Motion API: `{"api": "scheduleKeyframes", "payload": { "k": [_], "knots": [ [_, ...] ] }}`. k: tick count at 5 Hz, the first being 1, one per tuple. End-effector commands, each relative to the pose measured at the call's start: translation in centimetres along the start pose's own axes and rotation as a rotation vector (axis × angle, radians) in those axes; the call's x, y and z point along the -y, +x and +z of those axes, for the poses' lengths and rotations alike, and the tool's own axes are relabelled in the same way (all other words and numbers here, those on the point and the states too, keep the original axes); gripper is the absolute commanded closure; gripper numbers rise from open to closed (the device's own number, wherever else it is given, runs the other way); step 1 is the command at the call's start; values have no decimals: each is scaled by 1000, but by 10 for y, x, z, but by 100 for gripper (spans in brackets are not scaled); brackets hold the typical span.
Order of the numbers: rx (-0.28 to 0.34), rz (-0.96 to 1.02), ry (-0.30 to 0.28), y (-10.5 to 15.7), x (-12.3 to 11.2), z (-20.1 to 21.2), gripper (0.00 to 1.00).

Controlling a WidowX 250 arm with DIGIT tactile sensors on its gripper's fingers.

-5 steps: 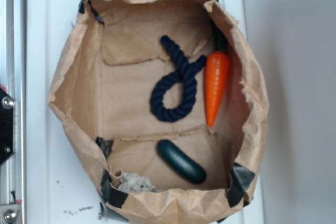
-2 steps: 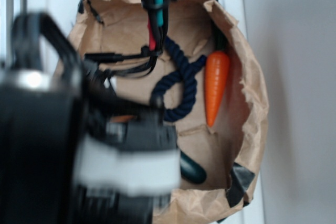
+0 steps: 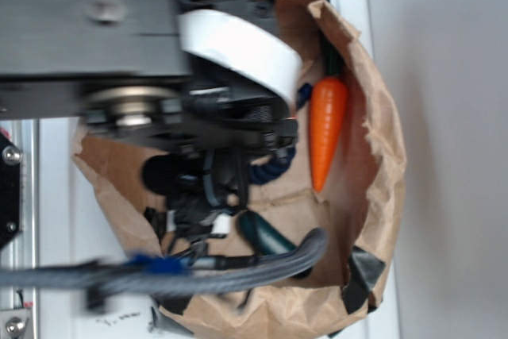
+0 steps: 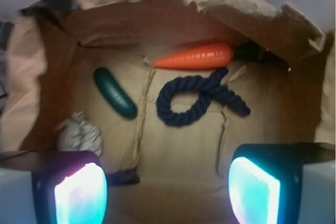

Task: Grab the plastic pickle.

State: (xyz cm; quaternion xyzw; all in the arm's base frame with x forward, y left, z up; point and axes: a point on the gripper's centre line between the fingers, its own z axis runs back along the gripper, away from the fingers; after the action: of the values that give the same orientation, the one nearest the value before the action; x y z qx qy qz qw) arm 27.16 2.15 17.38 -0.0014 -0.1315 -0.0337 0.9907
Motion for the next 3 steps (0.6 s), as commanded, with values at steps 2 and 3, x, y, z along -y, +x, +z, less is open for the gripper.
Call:
{"api": "scheduleKeyframes", "payload": {
  "k": [2, 3],
  "knots": [
    [-77, -176, 4, 24, 52, -56, 0],
    [-59, -214, 64, 26, 65, -76, 0]
  ]
}}
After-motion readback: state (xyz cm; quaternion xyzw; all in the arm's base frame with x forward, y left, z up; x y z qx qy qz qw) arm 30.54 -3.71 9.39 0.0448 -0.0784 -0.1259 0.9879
